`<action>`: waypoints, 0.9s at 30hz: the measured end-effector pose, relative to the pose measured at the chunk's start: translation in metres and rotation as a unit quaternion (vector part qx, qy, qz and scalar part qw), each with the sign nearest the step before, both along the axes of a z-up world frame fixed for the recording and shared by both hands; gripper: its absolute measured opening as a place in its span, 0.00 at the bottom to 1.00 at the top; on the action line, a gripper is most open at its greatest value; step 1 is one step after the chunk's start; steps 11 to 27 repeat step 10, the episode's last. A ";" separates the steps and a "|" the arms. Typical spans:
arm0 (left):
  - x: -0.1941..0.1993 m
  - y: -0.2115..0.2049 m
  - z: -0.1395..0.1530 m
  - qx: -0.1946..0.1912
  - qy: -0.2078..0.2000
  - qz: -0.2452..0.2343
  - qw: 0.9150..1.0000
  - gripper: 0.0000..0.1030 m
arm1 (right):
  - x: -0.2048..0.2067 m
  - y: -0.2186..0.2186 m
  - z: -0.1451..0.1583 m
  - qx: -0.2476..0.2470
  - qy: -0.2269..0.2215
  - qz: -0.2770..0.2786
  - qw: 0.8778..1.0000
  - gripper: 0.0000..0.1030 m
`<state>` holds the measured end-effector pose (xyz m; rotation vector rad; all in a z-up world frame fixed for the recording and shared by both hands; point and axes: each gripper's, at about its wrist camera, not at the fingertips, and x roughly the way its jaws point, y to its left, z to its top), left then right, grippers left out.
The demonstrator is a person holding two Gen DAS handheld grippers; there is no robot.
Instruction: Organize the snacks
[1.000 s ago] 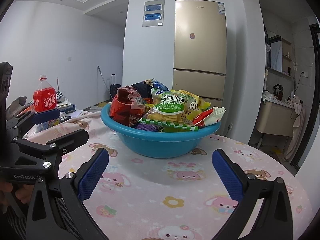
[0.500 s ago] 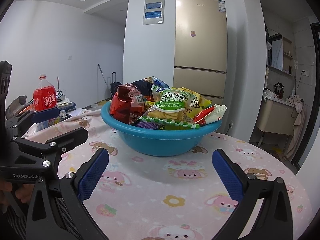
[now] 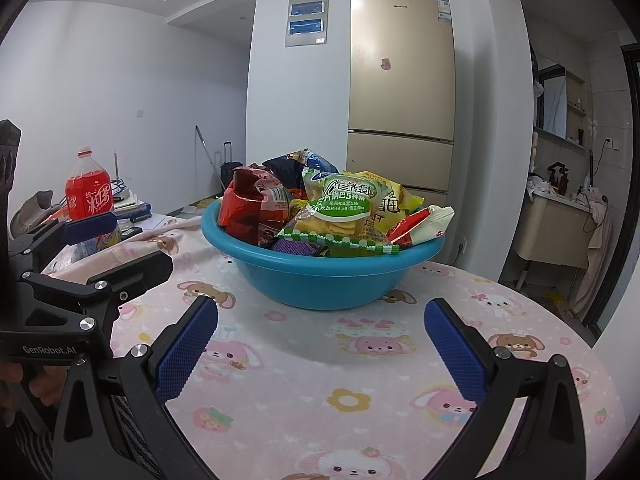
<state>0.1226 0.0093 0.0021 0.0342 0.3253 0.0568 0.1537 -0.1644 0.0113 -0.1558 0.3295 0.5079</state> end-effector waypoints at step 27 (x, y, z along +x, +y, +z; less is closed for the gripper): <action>0.000 0.000 0.000 0.000 0.001 0.000 1.000 1.00 | 0.001 0.001 -0.001 -0.001 0.003 0.000 1.000 1.00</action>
